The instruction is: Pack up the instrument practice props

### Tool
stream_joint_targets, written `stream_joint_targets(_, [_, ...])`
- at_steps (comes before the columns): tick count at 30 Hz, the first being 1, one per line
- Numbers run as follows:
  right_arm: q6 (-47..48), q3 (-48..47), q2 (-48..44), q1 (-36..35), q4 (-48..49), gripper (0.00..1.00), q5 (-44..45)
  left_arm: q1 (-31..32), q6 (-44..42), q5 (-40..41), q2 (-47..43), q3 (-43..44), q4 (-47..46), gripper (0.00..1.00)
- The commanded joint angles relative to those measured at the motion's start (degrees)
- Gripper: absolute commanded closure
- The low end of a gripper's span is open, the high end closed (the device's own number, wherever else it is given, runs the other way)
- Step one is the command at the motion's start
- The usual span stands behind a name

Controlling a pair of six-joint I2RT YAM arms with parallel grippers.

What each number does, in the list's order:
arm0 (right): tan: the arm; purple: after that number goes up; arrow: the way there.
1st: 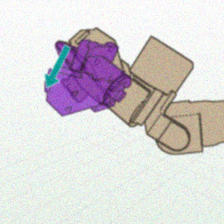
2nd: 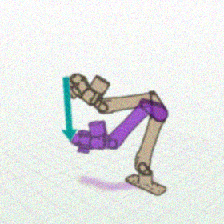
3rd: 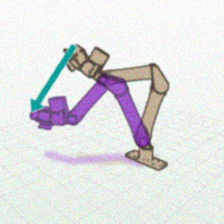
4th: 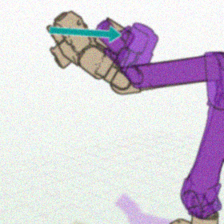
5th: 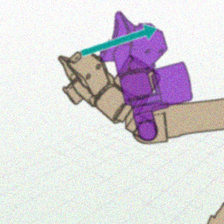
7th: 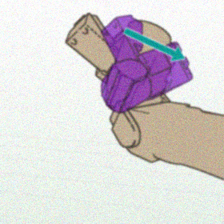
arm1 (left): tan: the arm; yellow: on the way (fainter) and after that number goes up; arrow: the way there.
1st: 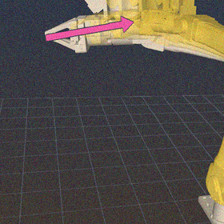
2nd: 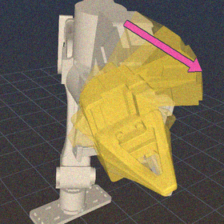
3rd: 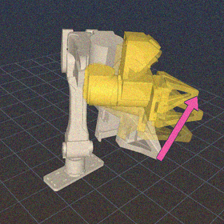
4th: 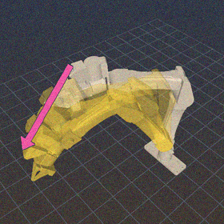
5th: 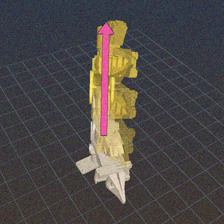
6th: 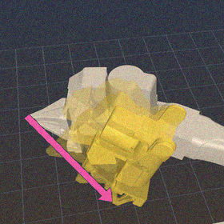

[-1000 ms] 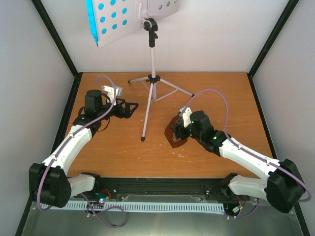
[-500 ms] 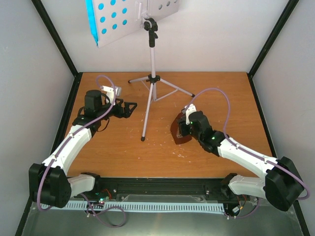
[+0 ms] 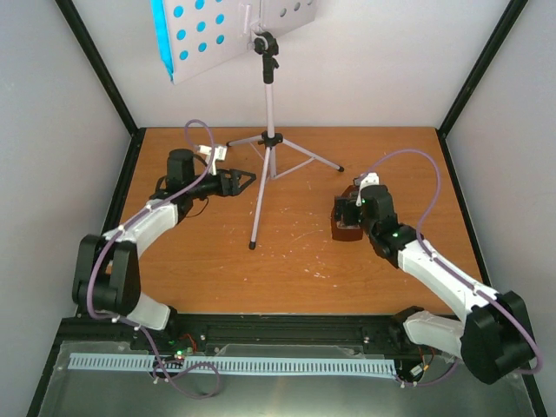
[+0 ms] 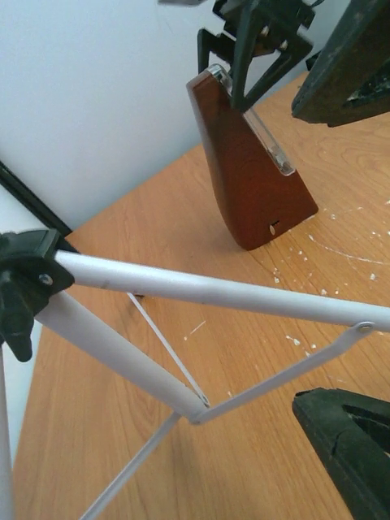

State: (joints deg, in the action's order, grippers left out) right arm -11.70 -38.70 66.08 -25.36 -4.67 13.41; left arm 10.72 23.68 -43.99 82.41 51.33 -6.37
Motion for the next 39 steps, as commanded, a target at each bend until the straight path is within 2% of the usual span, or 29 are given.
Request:
stream_joint_targets(1, [0.17, -2.92, -6.66, 0.65, -2.88, 0.0, -4.8, 0.55, 1.32, -7.3, 6.73, 6.83, -5.49, 0.14])
stream_joint_targets(9, [-1.05, -3.72, -16.22, 0.94, -7.85, 0.0, -16.54, 2.23, 4.06, -9.55, 18.76, 13.72, -11.91, 0.21])
stream_joint_targets(13, [0.63, -3.41, -21.64, 0.98, -10.1, 0.0, -18.45, 3.54, 3.42, -10.84, 23.74, 18.67, -11.85, 0.35])
stream_joint_targets(18, [1.97, -4.12, -27.19, 0.93, -15.9, 0.0, -19.47, 4.28, 3.2, -10.94, 26.73, 20.67, -13.09, 0.49])
stream_joint_targets(23, [1.49, -2.4, -30.54, 0.95, -18.06, 0.0, -17.97, 4.37, 3.62, -11.83, 28.31, 21.18, -14.93, 0.8])
stream_joint_targets(25, [1.19, -1.89, -30.95, 0.96, -18.1, 0.0, -17.37, 4.32, 2.81, -10.36, 27.53, 20.52, -14.27, 0.93])
stream_joint_targets(27, [0.84, -1.59, -31.15, 0.94, -17.82, 0.0, -17.42, 4.31, 1.27, -6.53, 25.68, 18.95, -12.66, 0.99])
stream_joint_targets(31, [0.73, -0.92, -30.54, 0.94, -17.18, 0.0, -18.62, 4.16, 0.28, 4.91, 19.23, 12.76, -9.31, 1.0])
stream_joint_targets(39, [-0.2, 1.27, -29.37, 0.93, -14.91, 0.0, -21.21, 3.87, 3.51, 22.8, -1.53, -3.81, -7.2, 1.0])
